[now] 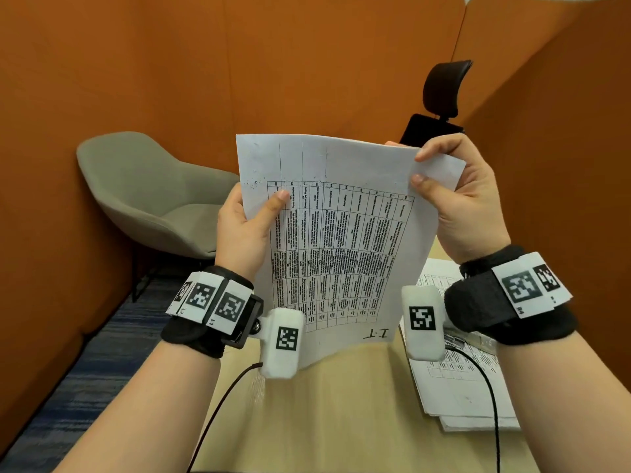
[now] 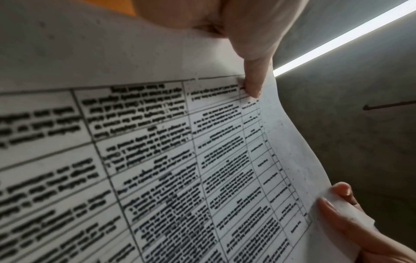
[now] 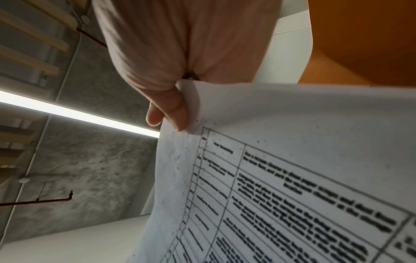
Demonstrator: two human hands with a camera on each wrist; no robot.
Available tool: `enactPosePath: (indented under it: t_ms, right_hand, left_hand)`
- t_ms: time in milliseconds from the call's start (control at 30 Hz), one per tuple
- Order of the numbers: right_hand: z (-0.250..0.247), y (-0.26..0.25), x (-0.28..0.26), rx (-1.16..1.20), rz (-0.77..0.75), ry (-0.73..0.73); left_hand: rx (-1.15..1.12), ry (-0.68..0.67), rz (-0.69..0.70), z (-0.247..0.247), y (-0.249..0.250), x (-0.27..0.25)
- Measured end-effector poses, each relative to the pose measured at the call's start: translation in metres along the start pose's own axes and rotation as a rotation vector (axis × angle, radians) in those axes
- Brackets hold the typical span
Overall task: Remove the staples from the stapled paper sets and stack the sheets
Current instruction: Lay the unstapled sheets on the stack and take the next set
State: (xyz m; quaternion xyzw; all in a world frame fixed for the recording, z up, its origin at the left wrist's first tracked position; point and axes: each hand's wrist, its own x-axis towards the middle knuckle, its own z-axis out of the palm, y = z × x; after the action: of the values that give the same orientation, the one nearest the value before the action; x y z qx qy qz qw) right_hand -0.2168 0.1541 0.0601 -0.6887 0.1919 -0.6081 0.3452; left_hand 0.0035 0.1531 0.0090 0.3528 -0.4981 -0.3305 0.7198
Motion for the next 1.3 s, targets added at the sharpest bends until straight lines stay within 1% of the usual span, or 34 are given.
enactPosePath:
  t_ms: [167, 333, 500, 567, 733, 900, 1067, 1300]
  right_hand:
    - [0.0, 0.005, 0.0, -0.074, 0.038, 0.017]
    - [-0.002, 0.0, -0.004, -0.04, 0.034, 0.056]
    - [-0.001, 0.006, -0.006, -0.15, 0.111, 0.073]
    - [-0.001, 0.004, -0.005, -0.164, 0.103, 0.078]
    - [0.001, -0.002, -0.001, -0.147, 0.017, 0.095]
    - [0.004, 0.002, -0.005, -0.151, 0.099, 0.097]
    - [0.005, 0.004, -0.005, -0.123, 0.107, 0.125]
    - [0.006, 0.004, -0.001, -0.158, 0.123, 0.121]
  left_hand:
    - [-0.011, -0.012, -0.009, 0.003, -0.001, -0.002]
    - [-0.021, -0.017, 0.004, 0.001, 0.0, -0.001]
    - [-0.003, -0.039, -0.07, 0.002, -0.01, -0.006]
    - [-0.014, -0.043, -0.081, 0.001, -0.01, -0.007]
    - [-0.04, -0.003, -0.055, 0.0, -0.002, -0.003]
    - [0.0, -0.012, -0.08, -0.003, -0.01, -0.007]
    - [0.014, -0.024, -0.104, -0.004, -0.014, -0.009]
    - [0.067, 0.024, -0.115, -0.004, -0.016, -0.008]
